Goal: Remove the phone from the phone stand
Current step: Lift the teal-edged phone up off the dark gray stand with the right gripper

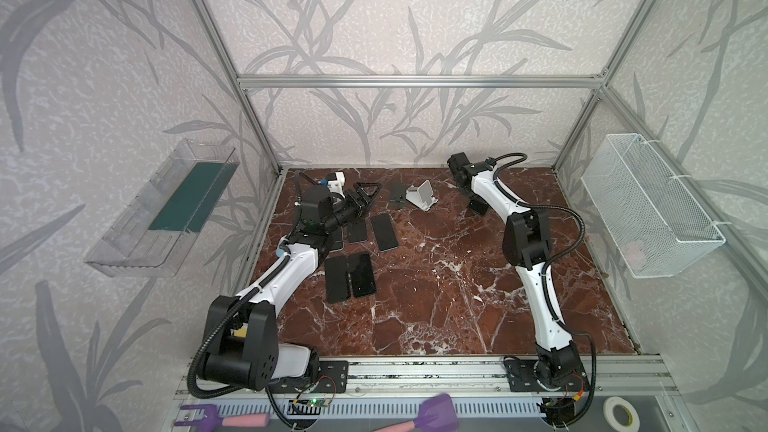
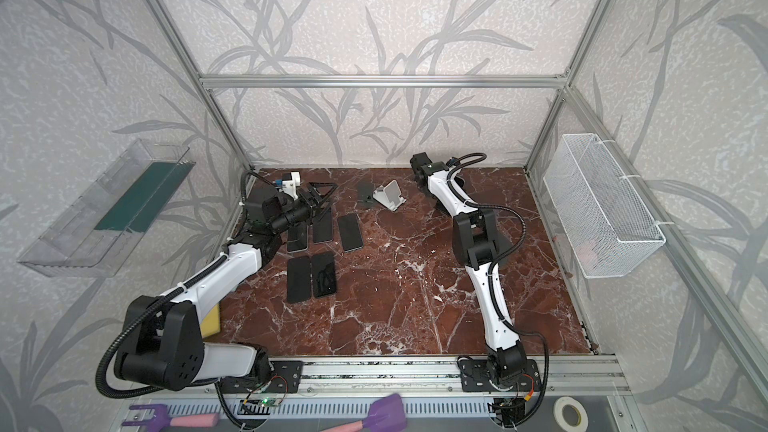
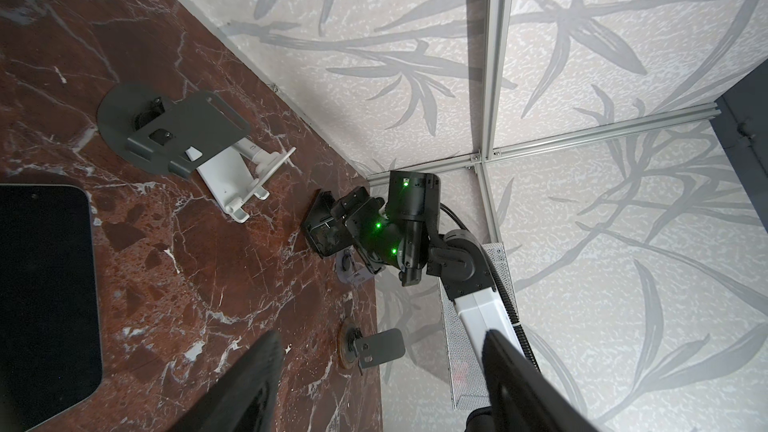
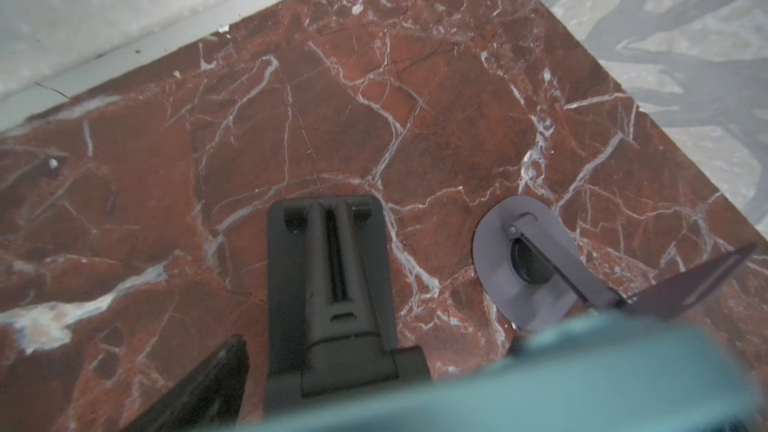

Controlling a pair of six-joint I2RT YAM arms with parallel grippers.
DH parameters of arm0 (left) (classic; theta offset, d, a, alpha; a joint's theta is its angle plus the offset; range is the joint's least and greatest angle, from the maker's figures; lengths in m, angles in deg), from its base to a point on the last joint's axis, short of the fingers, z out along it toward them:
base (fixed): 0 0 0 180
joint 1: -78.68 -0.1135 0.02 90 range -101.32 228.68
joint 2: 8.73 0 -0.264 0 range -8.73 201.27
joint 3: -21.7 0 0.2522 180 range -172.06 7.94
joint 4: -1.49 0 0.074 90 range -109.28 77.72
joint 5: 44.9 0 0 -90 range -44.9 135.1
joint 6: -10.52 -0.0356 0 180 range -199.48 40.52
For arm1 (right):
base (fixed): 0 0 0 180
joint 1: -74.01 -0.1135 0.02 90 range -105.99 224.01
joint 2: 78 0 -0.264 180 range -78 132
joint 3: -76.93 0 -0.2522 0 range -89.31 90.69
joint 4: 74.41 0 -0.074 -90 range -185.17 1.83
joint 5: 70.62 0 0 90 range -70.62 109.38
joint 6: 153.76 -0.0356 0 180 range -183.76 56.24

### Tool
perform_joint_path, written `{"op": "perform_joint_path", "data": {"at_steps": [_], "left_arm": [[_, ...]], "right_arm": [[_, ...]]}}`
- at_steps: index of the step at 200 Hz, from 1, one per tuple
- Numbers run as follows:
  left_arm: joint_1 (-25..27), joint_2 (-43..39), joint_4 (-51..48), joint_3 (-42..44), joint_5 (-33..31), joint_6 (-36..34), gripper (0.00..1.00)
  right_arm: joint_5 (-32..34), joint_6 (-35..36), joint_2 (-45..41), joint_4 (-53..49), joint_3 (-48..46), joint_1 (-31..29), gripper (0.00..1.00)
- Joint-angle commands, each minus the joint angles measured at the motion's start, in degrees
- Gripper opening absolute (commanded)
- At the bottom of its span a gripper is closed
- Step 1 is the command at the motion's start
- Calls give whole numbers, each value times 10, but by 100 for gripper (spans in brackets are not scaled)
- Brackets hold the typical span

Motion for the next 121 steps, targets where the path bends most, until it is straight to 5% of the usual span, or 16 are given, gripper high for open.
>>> {"op": "perform_joint_path", "data": {"at_steps": [1,121], "left_arm": [[-3,0,20,-4,10,10,75],[-3,5,25,-2,11,10,66]], "right_arm": [[8,4,-49,45,-22,4,94],[10,42,-112,151,-146,2,78]]}}
